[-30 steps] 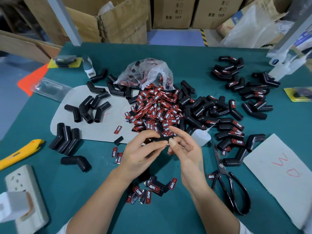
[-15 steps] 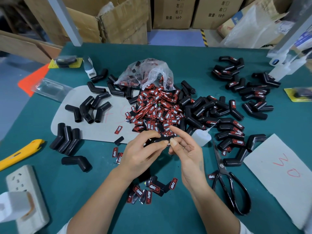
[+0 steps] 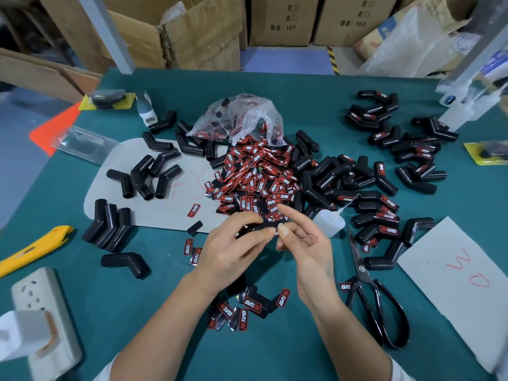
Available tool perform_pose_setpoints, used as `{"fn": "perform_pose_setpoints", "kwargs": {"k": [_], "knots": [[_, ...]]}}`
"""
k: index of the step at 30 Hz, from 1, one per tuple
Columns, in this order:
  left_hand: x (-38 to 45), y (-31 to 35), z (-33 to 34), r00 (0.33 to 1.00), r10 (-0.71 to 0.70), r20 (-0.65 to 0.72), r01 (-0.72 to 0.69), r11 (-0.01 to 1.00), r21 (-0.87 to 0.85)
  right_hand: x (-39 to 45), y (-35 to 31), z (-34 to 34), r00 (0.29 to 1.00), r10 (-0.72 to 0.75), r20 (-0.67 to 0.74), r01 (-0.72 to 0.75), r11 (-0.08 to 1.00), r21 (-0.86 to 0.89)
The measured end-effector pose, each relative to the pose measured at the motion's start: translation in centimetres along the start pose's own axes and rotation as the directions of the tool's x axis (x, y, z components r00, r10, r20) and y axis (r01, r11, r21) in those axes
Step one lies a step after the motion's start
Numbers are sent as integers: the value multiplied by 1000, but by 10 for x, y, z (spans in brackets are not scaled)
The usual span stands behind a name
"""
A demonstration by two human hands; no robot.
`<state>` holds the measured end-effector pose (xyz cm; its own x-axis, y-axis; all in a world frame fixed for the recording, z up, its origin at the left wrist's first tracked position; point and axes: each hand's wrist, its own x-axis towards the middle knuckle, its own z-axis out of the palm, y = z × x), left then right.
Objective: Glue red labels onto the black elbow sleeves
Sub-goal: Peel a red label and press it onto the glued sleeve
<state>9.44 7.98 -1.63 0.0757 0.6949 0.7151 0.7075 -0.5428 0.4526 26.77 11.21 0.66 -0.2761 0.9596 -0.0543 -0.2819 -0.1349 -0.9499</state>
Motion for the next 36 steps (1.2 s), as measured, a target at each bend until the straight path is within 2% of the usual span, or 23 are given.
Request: {"fn": "perform_pose_setpoints", "kwargs": {"k": [6,12,20,28,31,36], "knots": [[-2,5,-2,993,-96,-75,87,990,-107,-2,-3,4,999,-5,38,4,1000,12],[-2,6,-3,984,-173,-38,164,972,-166,-3,-5,6,996,21,84,-22,1000,5],[2,10,-2,978,-197,-67,180,962,-203,-3,-3,4,997,27,71,-28,1000,14],[3,10,-8,976,-219,-23,210,958,-193,-3,-6,5,997,58,59,-59,998,14],[4,8,-7,979,-204,-12,199,964,-177,-2,-6,3,997,60,40,-60,998,6],[1,2,-6,996,-84,-23,82,995,-59,-4,-6,2,998,52,33,-51,998,-30]]}}
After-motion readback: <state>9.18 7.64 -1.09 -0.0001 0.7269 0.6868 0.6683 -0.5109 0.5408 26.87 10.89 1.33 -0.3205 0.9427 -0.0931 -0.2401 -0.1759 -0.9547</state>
